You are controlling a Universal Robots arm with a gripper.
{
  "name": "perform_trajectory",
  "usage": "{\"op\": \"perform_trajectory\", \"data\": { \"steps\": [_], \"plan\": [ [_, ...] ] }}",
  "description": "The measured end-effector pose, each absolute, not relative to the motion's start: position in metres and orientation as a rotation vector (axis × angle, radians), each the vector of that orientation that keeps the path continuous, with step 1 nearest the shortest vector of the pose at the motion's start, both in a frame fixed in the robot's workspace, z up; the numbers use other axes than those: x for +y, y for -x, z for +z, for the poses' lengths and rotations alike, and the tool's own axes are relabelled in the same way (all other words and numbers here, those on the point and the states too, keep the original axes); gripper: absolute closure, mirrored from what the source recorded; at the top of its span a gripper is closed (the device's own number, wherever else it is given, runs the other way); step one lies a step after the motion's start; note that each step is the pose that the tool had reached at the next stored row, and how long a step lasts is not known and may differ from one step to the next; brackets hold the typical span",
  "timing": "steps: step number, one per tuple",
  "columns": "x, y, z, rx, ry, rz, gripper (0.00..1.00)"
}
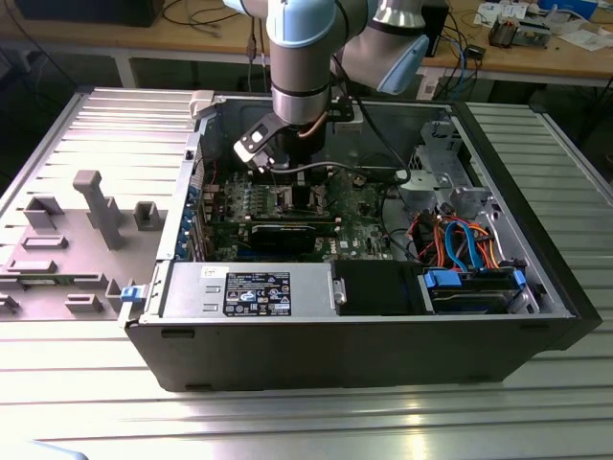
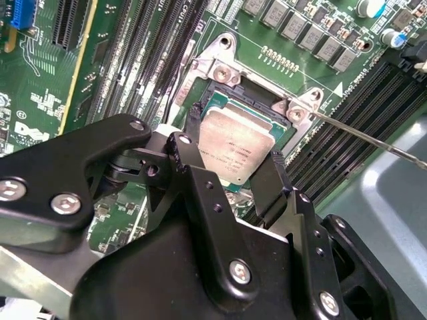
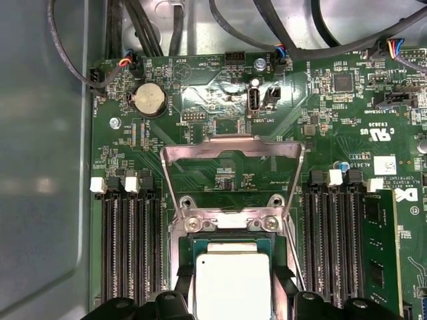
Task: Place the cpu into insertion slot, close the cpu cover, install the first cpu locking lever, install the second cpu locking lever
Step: 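Place the cpu into insertion slot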
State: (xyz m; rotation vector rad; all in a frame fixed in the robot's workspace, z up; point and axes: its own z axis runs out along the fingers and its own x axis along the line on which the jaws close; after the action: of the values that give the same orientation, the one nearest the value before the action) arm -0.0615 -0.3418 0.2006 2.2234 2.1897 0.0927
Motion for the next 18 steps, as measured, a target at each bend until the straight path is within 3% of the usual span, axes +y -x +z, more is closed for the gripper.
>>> {"op": "perform_trajectory", "data": {
  "steps": [11,14,15,18],
  "plan": [
    [-0.3418,0.0615,0.1981,2.188,-2.221,0.088,0.45],
    [-0.3417,0.0614,0.1979,2.188,-2.221,0.088,0.39],
    [-0.3417,0.0615,0.1979,2.188,-2.221,0.088,0.32],
    [-0.3417,0.0613,0.1974,2.189,-2.223,0.091,0.32]
  ]
}}
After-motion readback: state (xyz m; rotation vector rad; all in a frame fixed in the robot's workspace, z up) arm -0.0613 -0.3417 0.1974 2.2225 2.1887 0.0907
